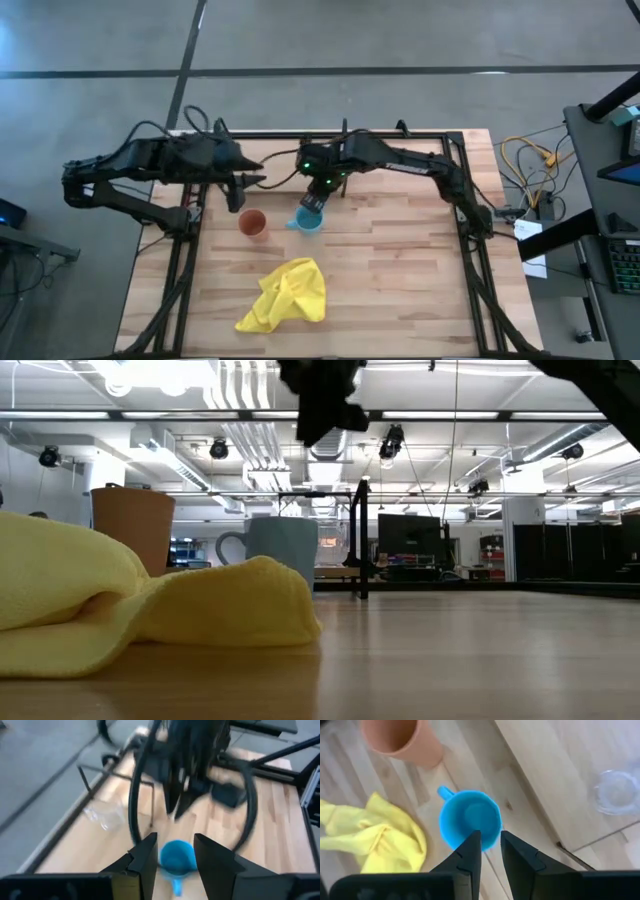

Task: Stack small to large cups/mugs on shelf
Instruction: Put the blue mug on the shelf

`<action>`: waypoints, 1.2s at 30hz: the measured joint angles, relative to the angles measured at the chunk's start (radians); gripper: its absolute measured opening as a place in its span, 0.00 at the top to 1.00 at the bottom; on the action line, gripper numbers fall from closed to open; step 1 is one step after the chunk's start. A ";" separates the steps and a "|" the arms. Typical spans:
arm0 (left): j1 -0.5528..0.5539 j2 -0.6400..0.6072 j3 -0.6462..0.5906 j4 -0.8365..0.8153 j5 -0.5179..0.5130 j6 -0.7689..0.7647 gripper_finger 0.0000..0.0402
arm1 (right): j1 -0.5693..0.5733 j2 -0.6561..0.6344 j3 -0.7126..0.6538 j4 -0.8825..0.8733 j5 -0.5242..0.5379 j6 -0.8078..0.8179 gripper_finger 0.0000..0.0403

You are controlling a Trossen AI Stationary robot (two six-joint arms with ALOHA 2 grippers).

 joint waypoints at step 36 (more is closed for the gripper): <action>0.031 0.484 -0.110 0.023 0.084 -0.654 0.71 | 0.006 -0.353 0.000 -0.157 0.027 -0.090 0.85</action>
